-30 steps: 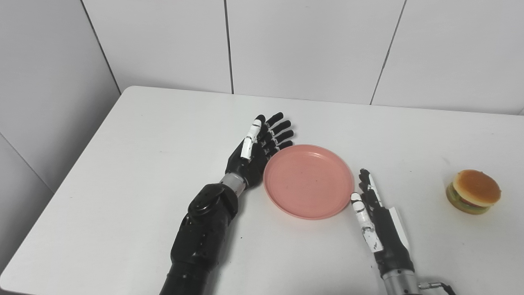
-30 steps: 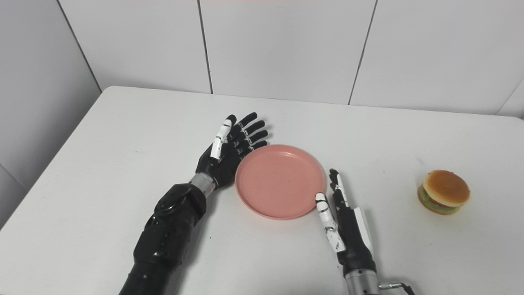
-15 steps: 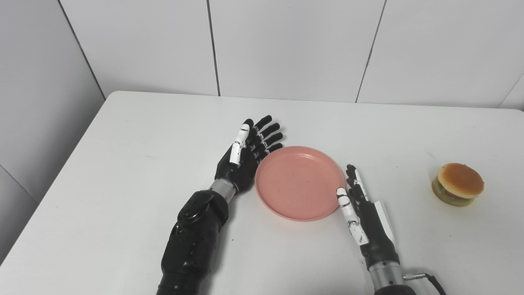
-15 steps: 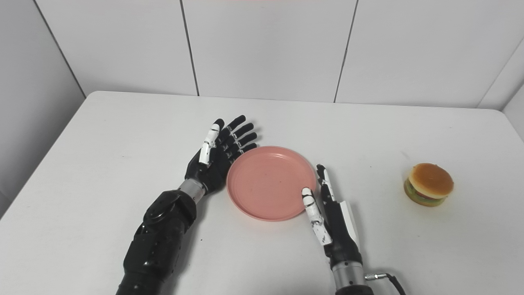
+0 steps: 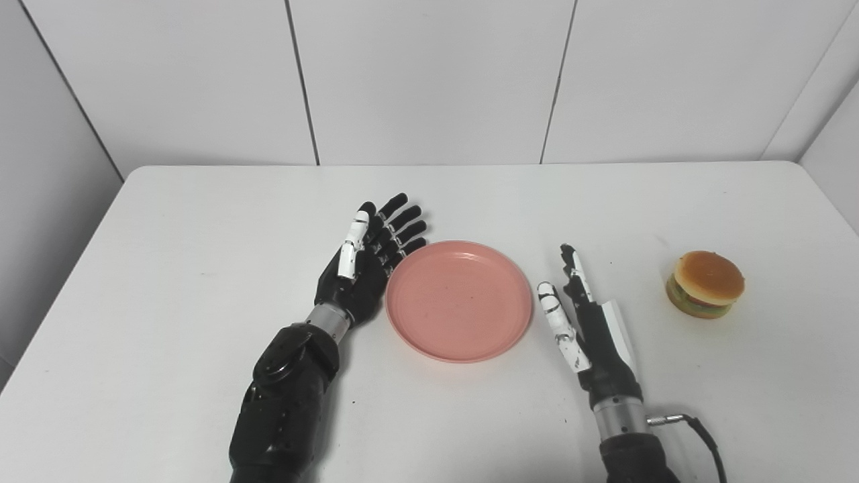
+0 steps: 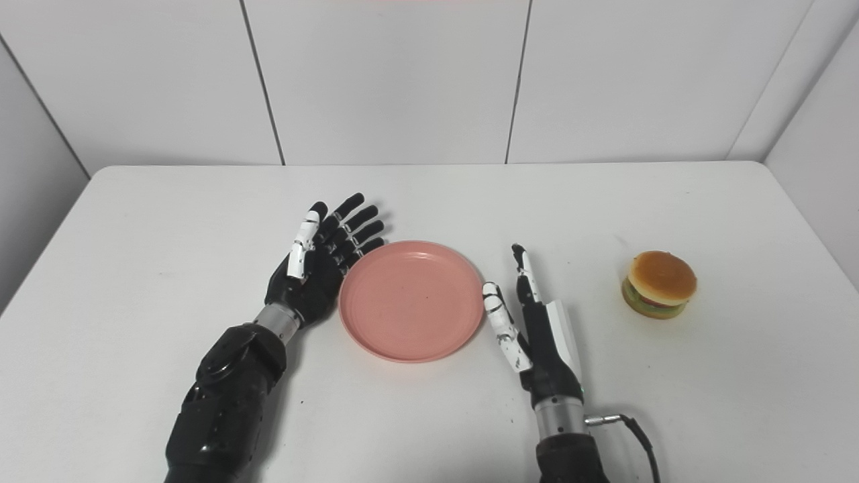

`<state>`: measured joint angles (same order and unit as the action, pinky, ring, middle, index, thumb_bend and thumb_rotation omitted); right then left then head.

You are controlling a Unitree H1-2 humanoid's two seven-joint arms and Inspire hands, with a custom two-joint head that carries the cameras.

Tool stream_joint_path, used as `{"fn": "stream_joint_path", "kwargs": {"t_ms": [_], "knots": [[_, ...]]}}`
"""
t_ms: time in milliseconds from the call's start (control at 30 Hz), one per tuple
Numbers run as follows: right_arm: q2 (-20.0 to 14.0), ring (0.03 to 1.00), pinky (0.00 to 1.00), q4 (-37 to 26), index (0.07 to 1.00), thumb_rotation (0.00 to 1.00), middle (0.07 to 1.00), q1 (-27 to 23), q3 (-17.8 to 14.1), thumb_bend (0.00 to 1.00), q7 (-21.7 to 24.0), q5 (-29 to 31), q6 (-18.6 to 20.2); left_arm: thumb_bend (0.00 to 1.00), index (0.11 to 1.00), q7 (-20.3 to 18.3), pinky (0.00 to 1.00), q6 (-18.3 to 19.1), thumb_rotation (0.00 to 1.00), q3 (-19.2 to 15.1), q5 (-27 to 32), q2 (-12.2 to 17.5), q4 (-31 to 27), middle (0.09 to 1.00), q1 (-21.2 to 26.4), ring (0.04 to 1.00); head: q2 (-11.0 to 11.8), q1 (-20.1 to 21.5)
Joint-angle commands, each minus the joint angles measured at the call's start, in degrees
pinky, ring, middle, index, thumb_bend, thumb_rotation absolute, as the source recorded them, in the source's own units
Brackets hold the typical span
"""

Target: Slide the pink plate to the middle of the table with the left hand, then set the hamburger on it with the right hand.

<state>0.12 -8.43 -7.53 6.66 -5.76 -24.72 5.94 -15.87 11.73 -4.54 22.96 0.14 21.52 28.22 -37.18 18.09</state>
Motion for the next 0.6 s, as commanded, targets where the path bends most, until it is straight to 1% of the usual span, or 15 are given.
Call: {"fn": "stream_joint_path", "kwargs": {"t_ms": [0, 33, 67, 100, 133, 200, 233, 367, 467, 500, 533, 567], "knots": [[0.0, 0.984, 0.96, -1.8, 1.0, 1.0, 1.0, -1.7, -0.1, 0.34, -1.4, -1.4, -1.7, 0.39, 0.881, 0.9, 0.89, 1.4, 1.0, -0.3, -1.2, 1.2, 3.3, 0.894, -1.9, 0.888, 0.0, 0.0], [0.0, 0.985, 0.96, -1.8, 1.0, 1.0, 1.0, -1.8, -0.1, 0.34, -1.5, -1.4, -1.7, 0.39, 0.881, 0.8, 0.89, 1.3, 1.0, -0.3, -1.2, 1.2, 3.4, 0.894, -1.8, 0.888, 0.0, 0.0], [-0.6, 0.983, 0.96, -2.2, 1.0, 1.0, 0.999, -2.8, -0.5, 0.33, -1.8, -2.0, -2.0, 0.39, 0.881, 0.4, 0.88, 0.8, 1.0, -0.3, -1.2, 1.5, 4.2, 0.893, -1.7, 0.887, 0.7, 1.6], [-1.0, 0.983, 0.96, -2.5, 0.999, 1.0, 0.999, -3.6, -0.8, 0.33, -2.1, -2.4, -2.3, 0.4, 0.881, 0.0, 0.88, 0.3, 1.0, -0.3, -1.1, 1.7, 4.7, 0.892, -1.7, 0.887, 0.7, 1.6], [-1.4, 0.983, 0.96, -3.1, 0.999, 1.0, 0.999, -4.4, -1.3, 0.33, -2.1, -2.7, -1.9, 0.4, 0.881, -0.4, 0.88, -0.1, 1.0, -0.4, -1.0, 1.9, 5.3, 0.892, -1.6, 0.886, 1.0, 2.5], [-1.5, 0.998, 0.98, -3.7, 1.0, 1.0, 1.0, -5.1, -1.7, 0.34, -2.0, -2.8, -1.3, 0.4, 0.884, -0.8, 0.89, -0.5, 1.0, -0.5, -0.9, 2.1, 5.9, 0.892, -1.5, 0.887, 1.0, 2.5], [-1.7, 1.0, 0.98, -4.2, 1.0, 1.0, 1.0, -5.6, -2.2, 0.35, -2.0, -2.9, -0.8, 0.4, 0.886, -1.1, 0.89, -0.7, 1.0, -0.7, -0.7, 2.2, 6.4, 0.894, -1.4, 0.888, 1.4, 4.2], [-3.1, 0.99, 0.95, -5.5, 1.0, 1.0, 1.0, -7.2, -3.6, 0.38, -1.5, -3.9, 0.5, 0.4, 0.887, -1.7, 0.9, -1.1, 1.0, -1.5, -0.3, 2.8, 7.7, 0.896, -1.2, 0.89, 1.8, 6.9], [-3.8, 0.972, 0.93, -6.3, 1.0, 0.97, 1.0, -7.8, -3.8, 0.39, -0.8, -5.3, 2.1, 0.4, 0.89, -2.5, 0.9, -1.5, 1.0, -2.0, 0.0, 3.1, 8.5, 0.897, -1.0, 0.891, 2.1, 9.0], [-4.1, 0.968, 0.92, -6.6, 1.0, 0.94, 0.998, -7.9, -3.7, 0.41, -0.6, -5.6, 2.7, 0.4, 0.895, -2.8, 0.91, -1.6, 1.0, -2.1, 0.0, 3.2, 8.8, 0.901, -1.0, 0.894, 2.1, 9.0], [-4.2, 0.968, 0.92, -6.8, 1.0, 0.94, 0.998, -7.9, -3.7, 0.41, -0.4, -5.9, 3.1, 0.4, 0.895, -3.0, 0.91, -1.7, 1.0, -2.2, 0.0, 3.2, 8.9, 0.902, -0.9, 0.895, 2.1, 9.0], [-4.8, 0.967, 0.92, -7.2, 1.0, 0.93, 0.998, -8.1, -3.9, 0.41, -0.2, -6.4, 3.8, 0.4, 0.896, -3.5, 0.91, -1.9, 1.0, -2.3, 0.1, 3.4, 9.4, 0.902, -0.8, 0.895, 2.5, 10.3]]}}
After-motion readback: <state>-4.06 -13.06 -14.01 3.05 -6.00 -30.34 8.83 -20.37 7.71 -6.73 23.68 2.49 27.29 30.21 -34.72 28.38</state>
